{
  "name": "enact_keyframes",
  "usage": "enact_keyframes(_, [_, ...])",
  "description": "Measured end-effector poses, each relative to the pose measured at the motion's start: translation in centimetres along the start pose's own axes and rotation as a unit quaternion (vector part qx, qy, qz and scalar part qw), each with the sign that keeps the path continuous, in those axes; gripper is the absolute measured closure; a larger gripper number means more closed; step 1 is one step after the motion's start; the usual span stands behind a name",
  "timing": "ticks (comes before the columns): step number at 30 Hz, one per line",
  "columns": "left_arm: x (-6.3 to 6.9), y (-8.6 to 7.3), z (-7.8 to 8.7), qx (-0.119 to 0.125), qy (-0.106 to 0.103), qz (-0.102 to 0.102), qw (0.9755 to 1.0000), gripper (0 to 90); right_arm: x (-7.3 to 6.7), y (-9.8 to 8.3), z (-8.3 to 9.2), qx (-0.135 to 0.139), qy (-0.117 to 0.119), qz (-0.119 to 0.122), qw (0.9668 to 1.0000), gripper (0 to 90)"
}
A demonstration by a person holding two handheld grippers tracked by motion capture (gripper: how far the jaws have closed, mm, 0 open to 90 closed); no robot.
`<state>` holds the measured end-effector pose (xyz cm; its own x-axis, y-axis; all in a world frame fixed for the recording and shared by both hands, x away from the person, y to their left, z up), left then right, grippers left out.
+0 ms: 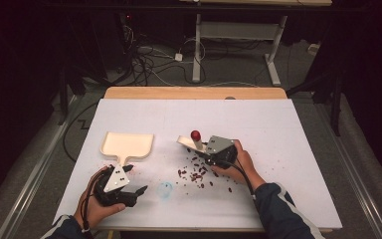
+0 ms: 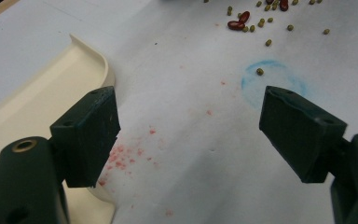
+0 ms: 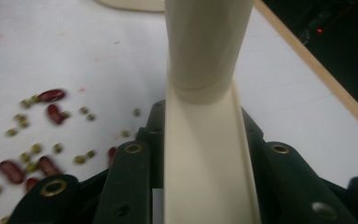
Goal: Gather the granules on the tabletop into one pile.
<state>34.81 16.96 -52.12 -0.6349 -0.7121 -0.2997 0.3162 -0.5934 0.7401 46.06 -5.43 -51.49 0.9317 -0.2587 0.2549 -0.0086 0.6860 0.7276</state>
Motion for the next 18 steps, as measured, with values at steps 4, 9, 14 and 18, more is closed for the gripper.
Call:
enact_keyframes(4, [0.1,0.1,0.2,0.003,-0.001,-0.002,1.0,19.3,-1.6,-0.8,0.8,0.004,0.025,0.015,0.9996,66.9])
enact_keyframes(9, [0.2,0.2,0.3,0.006,-0.002,-0.008,1.0,19.3,-3.1,-1.0,2.4,0.015,0.051,0.043,0.9977,67.2])
enact_keyframes(14, [0.0,0.4,0.5,0.013,0.003,-0.009,0.9999,19.3,-2.9,-0.6,3.9,0.024,0.035,0.045,0.9981,67.7])
enact_keyframes(18, [0.2,0.4,0.6,0.011,0.001,-0.009,0.9999,19.3,-1.9,0.2,4.9,0.039,0.004,0.032,0.9987,67.8])
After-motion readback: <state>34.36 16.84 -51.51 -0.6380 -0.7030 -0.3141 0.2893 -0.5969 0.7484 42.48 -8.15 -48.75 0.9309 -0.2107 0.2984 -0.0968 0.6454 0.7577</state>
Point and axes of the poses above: each handheld gripper's, and its own axes: z roughly backward along the jaws, y roughly out of its top, x roughly to its right, the point moved 10 cm from there along -z, roughly forward along the jaws, and after that the axes turned 11 degrees about y, right-handed, at the moved point
